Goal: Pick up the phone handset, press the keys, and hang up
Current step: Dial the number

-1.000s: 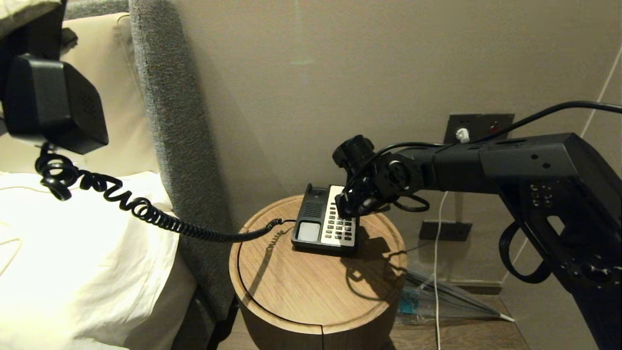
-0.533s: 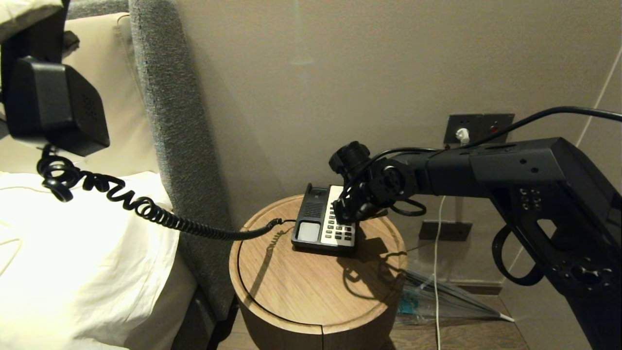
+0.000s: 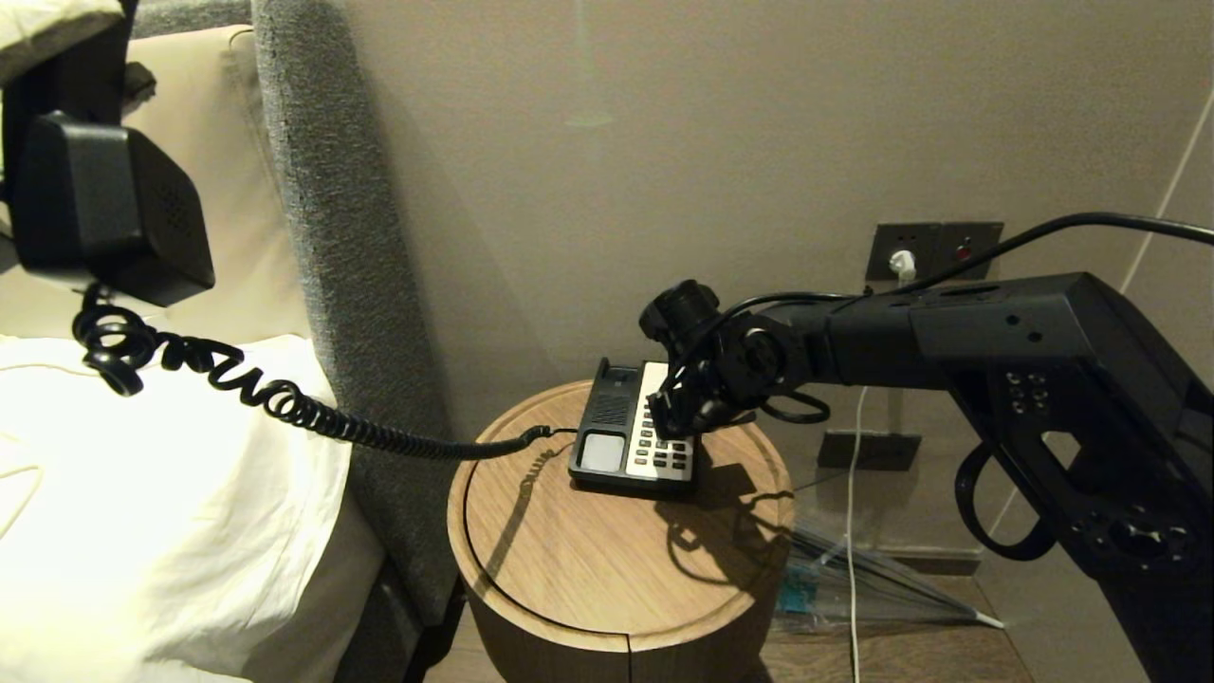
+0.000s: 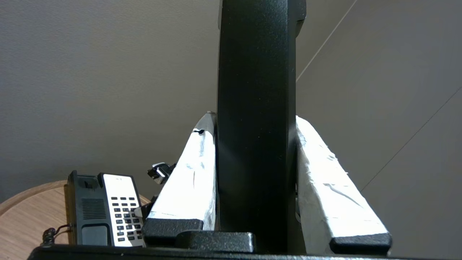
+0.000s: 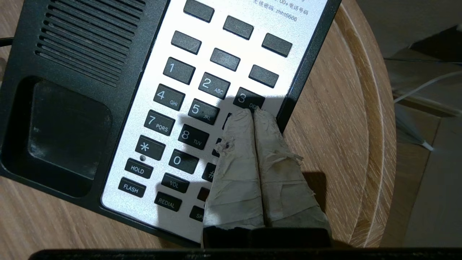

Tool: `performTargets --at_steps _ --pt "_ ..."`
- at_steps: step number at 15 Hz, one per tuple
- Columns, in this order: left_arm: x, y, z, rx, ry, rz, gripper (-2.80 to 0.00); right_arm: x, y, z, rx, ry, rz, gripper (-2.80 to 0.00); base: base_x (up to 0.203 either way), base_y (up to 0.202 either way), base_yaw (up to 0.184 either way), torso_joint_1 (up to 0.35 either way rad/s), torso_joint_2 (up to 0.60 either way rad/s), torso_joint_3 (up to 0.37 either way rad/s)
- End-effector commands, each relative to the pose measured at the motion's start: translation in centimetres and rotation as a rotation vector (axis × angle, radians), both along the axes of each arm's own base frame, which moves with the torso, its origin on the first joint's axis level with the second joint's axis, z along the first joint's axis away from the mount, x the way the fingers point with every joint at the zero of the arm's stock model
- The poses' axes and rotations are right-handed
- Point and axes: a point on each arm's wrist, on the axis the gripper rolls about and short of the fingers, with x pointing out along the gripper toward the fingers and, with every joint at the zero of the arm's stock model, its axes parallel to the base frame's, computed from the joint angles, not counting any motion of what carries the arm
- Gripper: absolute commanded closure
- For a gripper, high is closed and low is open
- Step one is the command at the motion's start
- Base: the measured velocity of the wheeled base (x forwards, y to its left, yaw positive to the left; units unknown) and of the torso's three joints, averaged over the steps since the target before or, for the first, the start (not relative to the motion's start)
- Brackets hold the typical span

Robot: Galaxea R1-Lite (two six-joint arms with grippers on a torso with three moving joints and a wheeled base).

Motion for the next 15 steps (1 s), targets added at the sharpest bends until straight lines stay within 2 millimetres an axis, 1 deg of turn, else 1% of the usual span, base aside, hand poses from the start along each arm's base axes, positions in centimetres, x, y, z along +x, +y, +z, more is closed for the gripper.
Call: performTargets --at_steps 1,4,6,9,10,11,13,15 --pt "0.0 0.0 -0.1 -0.003 0.002 -0.005 0.00 0.1 0.1 -0.8 -0.012 0.015 -0.001 0.00 0.000 0.000 0.000 0.000 0.00 0.000" --pt "0.0 0.0 -0.2 -0.003 0.007 -0.005 0.00 0.2 0.1 -1.0 -0.023 0.012 -0.007 0.00 0.000 0.000 0.000 0.000 0.00 0.000" --pt "0.0 0.0 -0.3 -0.003 0.011 -0.007 0.00 0.1 0.1 -0.8 -0.022 0.008 -0.006 0.00 0.000 0.000 0.000 0.000 0.00 0.000" --pt "0.1 0.0 -0.3 -0.004 0.013 -0.006 0.00 -0.1 -0.1 0.5 -0.008 -0.011 -0.006 0.00 0.000 0.000 0.000 0.000 0.00 0.000" --pt "0.0 0.0 -0.3 -0.004 0.013 -0.007 0.00 -0.4 -0.1 1.2 -0.001 -0.021 -0.003 0.00 0.000 0.000 0.000 0.000 0.00 0.000" --pt "0.0 0.0 -0.3 -0.004 0.011 -0.006 0.00 -0.7 0.0 1.5 0.000 -0.021 0.002 0.00 0.000 0.000 0.000 0.000 0.00 0.000" --pt "-0.1 0.0 -0.2 -0.004 0.007 -0.006 0.00 -0.9 0.2 1.7 0.001 -0.024 0.009 0.00 0.000 0.000 0.000 0.000 0.00 0.000" --pt "-0.1 0.0 -0.2 -0.005 0.005 -0.006 0.00 -1.0 0.4 1.5 -0.004 -0.016 0.013 0.00 0.000 0.000 0.000 0.000 0.00 0.000"
